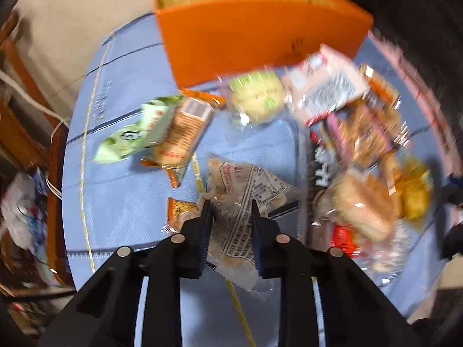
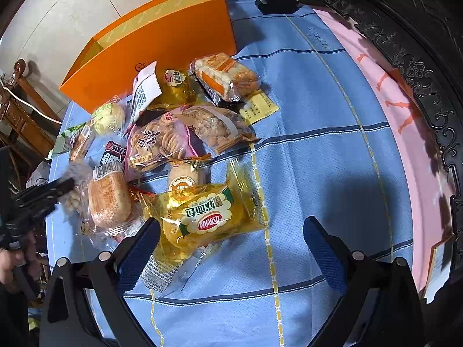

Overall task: Organize snacks
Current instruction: 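Grasp the clear bun bag with the left tool while the right tool grasps the yellow bread pack, then carry both packs over the orange box, release them, and withdraw both tools, then grasp the orange snack pack with the left tool while the right tool grasps the rice cake pack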

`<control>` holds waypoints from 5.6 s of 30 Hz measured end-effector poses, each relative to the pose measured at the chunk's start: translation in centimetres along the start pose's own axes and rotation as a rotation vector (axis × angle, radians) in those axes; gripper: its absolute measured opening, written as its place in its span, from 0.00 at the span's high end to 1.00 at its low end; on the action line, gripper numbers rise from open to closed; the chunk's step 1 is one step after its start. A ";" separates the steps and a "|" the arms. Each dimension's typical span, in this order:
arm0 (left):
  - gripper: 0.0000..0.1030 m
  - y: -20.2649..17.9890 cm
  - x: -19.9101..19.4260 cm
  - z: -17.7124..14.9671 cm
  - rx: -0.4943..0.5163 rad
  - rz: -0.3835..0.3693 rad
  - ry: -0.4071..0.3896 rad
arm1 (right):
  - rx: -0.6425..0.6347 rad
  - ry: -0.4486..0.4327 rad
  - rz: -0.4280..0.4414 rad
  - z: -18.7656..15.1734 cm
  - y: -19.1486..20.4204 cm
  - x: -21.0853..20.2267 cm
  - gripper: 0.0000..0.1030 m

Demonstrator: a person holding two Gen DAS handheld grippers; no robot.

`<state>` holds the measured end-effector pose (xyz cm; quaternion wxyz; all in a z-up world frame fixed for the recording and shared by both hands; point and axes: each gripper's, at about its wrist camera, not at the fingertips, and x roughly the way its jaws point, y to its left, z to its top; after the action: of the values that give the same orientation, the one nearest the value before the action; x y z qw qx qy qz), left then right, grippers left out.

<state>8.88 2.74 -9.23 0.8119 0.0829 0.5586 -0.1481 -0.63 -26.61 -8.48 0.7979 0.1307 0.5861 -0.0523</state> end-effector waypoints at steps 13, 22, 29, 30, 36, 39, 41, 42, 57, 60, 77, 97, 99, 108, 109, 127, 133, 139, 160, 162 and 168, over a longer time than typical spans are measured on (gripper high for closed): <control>0.77 4.1 -5.7 -2.2 -0.245 -0.209 -0.070 | -0.044 0.044 -0.036 -0.6 -0.6 1.3 0.04; 0.77 2.7 -5.7 -2.8 -0.242 -0.251 -0.057 | -0.184 0.077 -0.042 -0.4 2.7 2.5 0.04; 0.77 2.4 -5.7 -3.2 -0.251 -0.258 -0.051 | -0.143 0.144 0.034 0.4 3.1 6.3 0.03; 0.77 2.4 -5.7 -3.3 -0.253 -0.261 -0.050 | -0.137 0.151 0.047 0.5 3.0 6.6 0.03; 0.77 2.1 -5.3 -3.3 -0.256 -0.264 -0.036 | -0.129 0.108 0.118 0.4 2.7 5.6 0.43; 0.77 1.8 -5.3 -3.1 -0.248 -0.266 -0.037 | -0.160 0.029 0.119 1.0 3.2 2.7 0.44; 0.76 1.7 -5.4 -3.1 -0.244 -0.267 -0.040 | -0.157 -0.015 0.137 1.5 2.9 0.8 0.45; 0.76 1.6 -5.4 -3.0 -0.243 -0.270 -0.040 | -0.153 -0.028 0.138 1.7 2.7 0.3 0.45; 0.76 0.8 -9.4 3.4 -0.208 -0.319 -0.181 | -0.188 -0.173 0.206 8.2 4.1 -4.7 0.45; 0.76 0.3 -10.2 7.0 -0.194 -0.314 -0.231 | -0.195 -0.228 0.238 12.2 5.5 -5.8 0.45; 0.09 1.2 -6.5 23.0 -0.285 -0.098 -0.319 | -0.181 -0.265 0.092 27.6 11.2 0.5 0.15; 0.08 3.2 -7.0 7.9 -0.267 -0.034 -0.196 | -0.114 -0.200 0.059 14.2 3.7 -2.1 0.07; 0.08 3.4 -6.3 5.9 -0.264 -0.019 -0.165 | -0.105 -0.161 0.047 11.7 2.8 -1.5 0.07; 0.08 4.0 -1.5 -1.0 -0.287 0.019 -0.012 | -0.032 -0.073 0.037 5.5 -0.2 -0.5 0.07; 0.08 4.2 -1.1 -1.5 -0.297 0.025 -0.001 | -0.025 -0.072 0.039 5.2 -0.3 -0.6 0.07; 0.08 3.2 5.2 -3.8 -0.210 0.077 0.126 | -0.046 -0.028 0.047 2.3 1.0 -0.5 0.07; 0.09 2.8 6.2 -3.9 -0.180 0.095 0.126 | -0.062 -0.014 0.047 2.2 1.7 -0.1 0.07; 0.22 1.9 6.0 -3.0 -0.133 0.089 0.101 | -0.063 0.000 0.040 2.2 1.7 0.1 0.07; 0.51 3.3 -1.8 -3.8 -0.273 -0.062 0.014 | -0.218 0.082 -0.122 2.0 6.8 7.4 0.09; 0.51 3.1 -1.6 -4.1 -0.268 -0.063 0.017 | -0.250 0.089 -0.135 1.5 7.3 8.0 0.22; 0.51 2.8 -0.5 -3.8 -0.258 -0.069 0.032 | -0.221 0.090 -0.065 1.5 6.1 7.7 0.66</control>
<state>6.27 6.61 -10.19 0.8012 -0.0392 0.5884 -0.1017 4.54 -20.65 -14.44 0.7780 0.0252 0.6277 -0.0075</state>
